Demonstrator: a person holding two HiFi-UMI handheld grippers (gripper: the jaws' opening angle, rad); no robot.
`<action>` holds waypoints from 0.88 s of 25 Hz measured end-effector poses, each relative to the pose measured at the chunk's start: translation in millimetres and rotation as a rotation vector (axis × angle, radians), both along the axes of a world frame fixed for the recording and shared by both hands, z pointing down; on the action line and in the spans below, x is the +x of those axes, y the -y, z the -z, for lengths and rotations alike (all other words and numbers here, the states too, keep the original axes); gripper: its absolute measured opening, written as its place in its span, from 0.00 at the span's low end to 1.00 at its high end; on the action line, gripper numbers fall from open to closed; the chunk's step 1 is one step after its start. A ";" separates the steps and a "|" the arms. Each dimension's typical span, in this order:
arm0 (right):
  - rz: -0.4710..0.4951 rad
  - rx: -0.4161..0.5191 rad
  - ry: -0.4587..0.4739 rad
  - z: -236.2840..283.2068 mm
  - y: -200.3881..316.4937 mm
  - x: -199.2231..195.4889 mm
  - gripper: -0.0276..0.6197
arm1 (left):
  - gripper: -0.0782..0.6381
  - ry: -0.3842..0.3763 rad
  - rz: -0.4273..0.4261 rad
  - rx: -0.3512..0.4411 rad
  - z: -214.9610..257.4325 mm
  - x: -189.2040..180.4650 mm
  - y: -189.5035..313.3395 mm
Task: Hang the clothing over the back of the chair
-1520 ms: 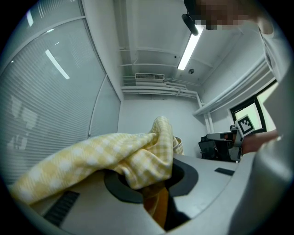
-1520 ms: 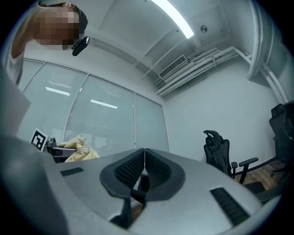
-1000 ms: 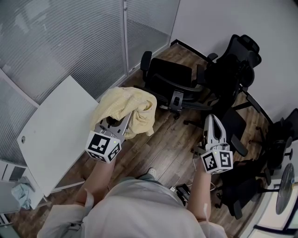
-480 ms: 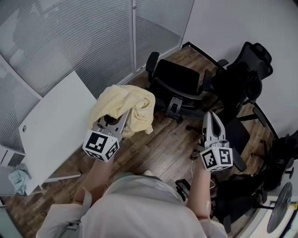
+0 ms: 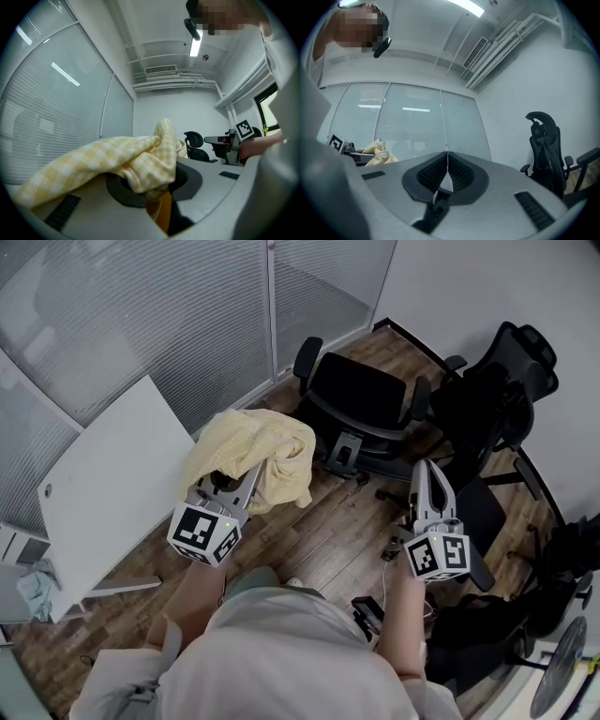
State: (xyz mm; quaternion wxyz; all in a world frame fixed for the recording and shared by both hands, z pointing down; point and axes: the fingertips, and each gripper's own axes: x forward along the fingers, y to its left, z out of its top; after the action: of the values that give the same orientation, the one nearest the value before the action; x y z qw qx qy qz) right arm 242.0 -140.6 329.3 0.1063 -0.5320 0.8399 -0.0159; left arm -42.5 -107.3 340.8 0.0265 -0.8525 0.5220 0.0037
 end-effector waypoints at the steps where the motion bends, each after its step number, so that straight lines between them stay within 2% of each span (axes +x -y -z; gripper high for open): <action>1: -0.010 0.003 0.000 0.0 0.5 2.0 0.08 | 0.22 0.000 0.003 -0.001 -0.7 0.2 1.3; 9: -0.040 0.004 -0.005 0.9 12.0 10.2 0.08 | 0.22 0.021 0.001 0.011 -2.3 3.0 19.9; 16: -0.072 0.010 -0.018 4.2 28.3 10.2 0.08 | 0.22 -0.012 -0.042 0.004 -7.5 5.3 50.2; 22: -0.118 0.032 -0.018 16.6 50.9 13.1 0.08 | 0.22 -0.006 -0.101 0.002 -8.3 10.7 82.9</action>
State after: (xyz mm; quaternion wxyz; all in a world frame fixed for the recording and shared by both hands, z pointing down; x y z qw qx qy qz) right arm 255.1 -191.5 312.7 0.1079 -0.5790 0.8081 0.0087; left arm -31.8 -190.2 349.1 0.0257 -0.8777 0.4784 0.0081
